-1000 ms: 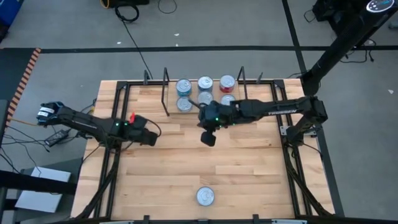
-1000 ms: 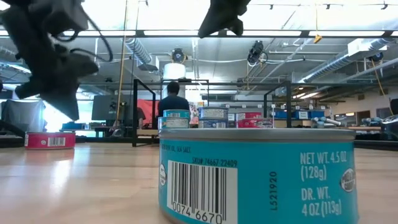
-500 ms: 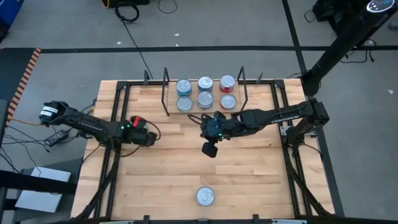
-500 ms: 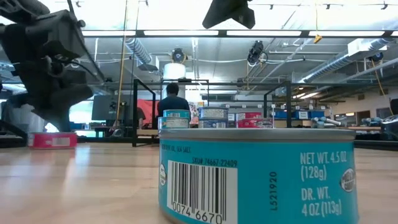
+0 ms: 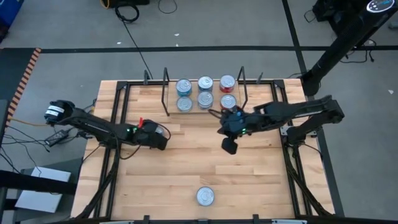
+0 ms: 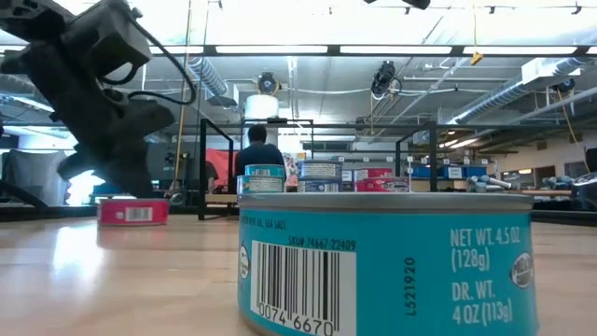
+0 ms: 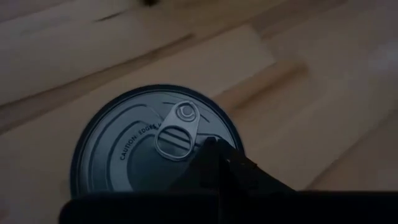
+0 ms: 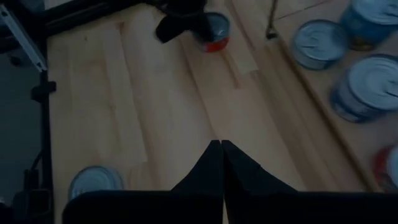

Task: Stack canned seafood by type on shelf
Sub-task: Move the middle left red tuna can to the center of the table

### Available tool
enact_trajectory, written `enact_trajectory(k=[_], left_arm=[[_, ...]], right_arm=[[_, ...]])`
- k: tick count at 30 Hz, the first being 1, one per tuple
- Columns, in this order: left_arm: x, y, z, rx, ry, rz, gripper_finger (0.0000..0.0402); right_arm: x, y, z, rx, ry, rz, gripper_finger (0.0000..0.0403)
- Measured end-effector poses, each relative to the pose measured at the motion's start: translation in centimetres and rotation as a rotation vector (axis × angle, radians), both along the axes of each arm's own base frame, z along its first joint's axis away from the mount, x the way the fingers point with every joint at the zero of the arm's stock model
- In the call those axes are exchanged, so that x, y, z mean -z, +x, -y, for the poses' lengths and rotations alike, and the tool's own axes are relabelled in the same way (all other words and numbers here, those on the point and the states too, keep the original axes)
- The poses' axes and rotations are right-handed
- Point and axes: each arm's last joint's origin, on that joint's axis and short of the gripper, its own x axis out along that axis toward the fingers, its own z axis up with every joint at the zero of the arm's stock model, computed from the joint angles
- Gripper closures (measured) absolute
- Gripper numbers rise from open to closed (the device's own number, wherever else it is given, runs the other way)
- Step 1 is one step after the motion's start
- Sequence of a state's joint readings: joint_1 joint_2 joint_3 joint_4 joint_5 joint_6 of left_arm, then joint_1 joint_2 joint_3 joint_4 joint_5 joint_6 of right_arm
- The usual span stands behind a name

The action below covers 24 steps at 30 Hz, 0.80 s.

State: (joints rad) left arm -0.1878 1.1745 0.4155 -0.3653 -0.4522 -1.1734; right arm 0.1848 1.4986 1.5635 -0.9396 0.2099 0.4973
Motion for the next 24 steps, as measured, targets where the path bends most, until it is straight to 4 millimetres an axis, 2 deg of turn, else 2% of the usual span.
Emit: enact_trajectory(k=[4, 10, 16, 24], left_arm=[[0.2, 1.8, 0.7, 0.057, 0.005, 0.069, 0.0401], [0.2, 5.7, 1.6, 0.144, 0.061, 0.027, 0.0401], [0.1, 11.0, 3.2, 0.227, 0.099, 0.041, 0.0401], [-0.5, 18.3, 5.3, 0.38, 0.104, 0.099, 0.0401]], right_arm=[[-1.3, -2.1, 0.5, 0.022, -0.017, 0.007, 0.0401], [-3.1, -4.9, 1.0, 0.026, -0.016, 0.036, 0.0401], [-4.1, -7.2, 1.5, 0.026, -0.015, 0.037, 0.0401], [-4.8, -9.2, 1.8, 0.018, -0.014, 0.03, 0.0401]])
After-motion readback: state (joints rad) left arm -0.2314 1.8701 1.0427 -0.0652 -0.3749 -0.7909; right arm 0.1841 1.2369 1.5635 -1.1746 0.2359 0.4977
